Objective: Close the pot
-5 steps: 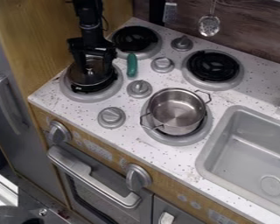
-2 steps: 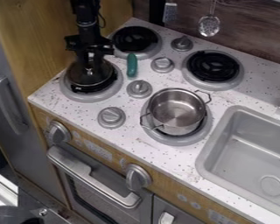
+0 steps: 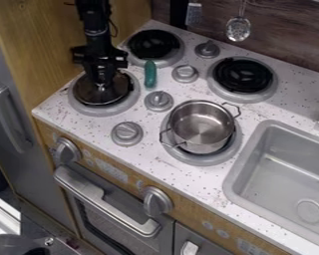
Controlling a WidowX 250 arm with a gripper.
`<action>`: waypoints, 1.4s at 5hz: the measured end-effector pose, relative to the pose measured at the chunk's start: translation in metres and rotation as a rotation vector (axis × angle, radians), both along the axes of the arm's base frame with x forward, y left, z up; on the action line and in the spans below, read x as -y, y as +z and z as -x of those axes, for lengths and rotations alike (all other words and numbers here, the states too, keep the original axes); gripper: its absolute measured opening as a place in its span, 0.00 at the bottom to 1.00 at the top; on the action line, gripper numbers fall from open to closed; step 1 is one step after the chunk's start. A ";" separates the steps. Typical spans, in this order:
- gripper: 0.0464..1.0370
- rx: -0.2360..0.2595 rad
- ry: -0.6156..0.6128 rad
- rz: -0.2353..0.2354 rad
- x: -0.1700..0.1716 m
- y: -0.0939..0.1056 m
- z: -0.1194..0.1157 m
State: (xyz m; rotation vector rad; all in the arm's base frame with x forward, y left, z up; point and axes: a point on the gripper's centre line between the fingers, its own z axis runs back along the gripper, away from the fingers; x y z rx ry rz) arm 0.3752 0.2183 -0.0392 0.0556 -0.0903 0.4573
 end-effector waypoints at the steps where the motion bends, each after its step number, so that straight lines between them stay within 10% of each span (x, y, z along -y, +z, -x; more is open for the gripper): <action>1: 0.85 0.021 0.018 0.011 0.000 0.000 0.003; 4: 0.91 0.008 0.007 -0.004 -0.001 0.003 0.013; 7: 0.23 -0.002 0.009 -0.001 0.002 -0.001 0.018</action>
